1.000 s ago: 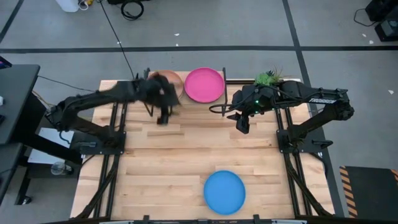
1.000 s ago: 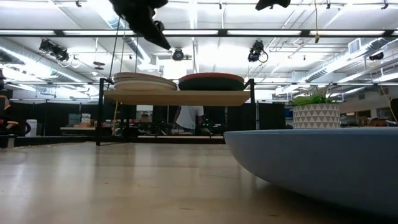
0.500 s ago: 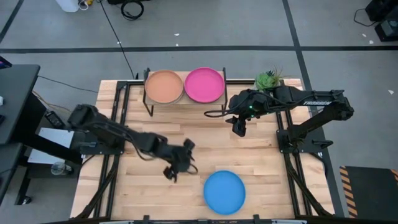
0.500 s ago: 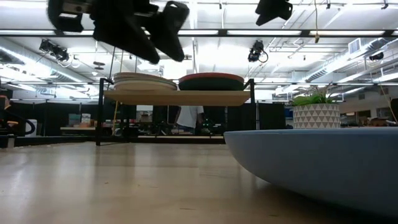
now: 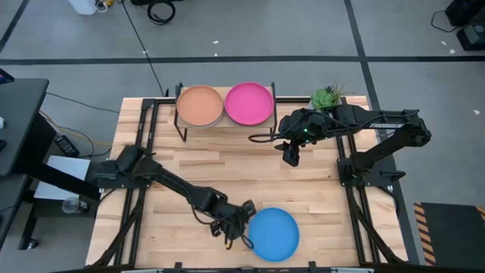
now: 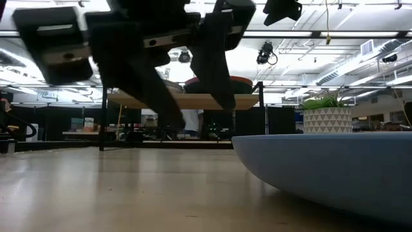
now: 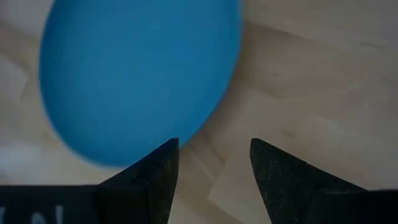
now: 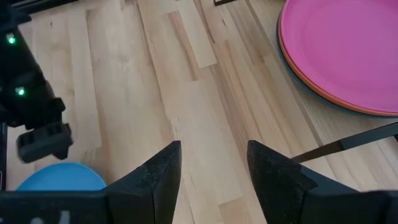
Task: Place and stack plates onto a shelf
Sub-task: Stack the blue plate on top of the pink plate on the shelf
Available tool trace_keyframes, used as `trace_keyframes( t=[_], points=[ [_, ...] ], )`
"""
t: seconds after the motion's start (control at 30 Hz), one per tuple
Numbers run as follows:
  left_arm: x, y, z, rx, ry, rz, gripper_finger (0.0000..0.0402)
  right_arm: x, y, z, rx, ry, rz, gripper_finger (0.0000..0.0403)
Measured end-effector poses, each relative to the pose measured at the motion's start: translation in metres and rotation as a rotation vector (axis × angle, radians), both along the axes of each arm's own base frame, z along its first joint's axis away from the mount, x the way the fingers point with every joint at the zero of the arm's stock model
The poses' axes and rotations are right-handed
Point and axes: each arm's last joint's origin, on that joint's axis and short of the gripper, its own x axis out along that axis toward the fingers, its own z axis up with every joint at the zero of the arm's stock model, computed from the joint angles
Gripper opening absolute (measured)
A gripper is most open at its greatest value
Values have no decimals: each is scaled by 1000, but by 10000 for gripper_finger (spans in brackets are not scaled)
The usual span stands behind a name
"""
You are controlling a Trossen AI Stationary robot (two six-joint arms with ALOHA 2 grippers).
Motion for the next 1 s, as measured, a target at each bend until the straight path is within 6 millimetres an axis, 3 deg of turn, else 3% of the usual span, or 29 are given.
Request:
trace_keyframes(
  t=[0.2,0.53,0.7,0.9,1.0],
  points=[
    [7,-15,-8,32,-92,-124,205,0,0,0,0,-1,0,190],
    [15,-14,-27,41,-109,-229,186,1,0,2,3,-23,-2,190],
    [17,-13,-34,60,-107,-242,138,2,0,2,6,-24,-6,190],
    [17,-12,-35,53,-95,-233,30,2,0,2,6,-26,-6,190],
    [15,-10,-33,19,-59,-212,14,2,0,2,7,-26,-6,190]
  ],
)
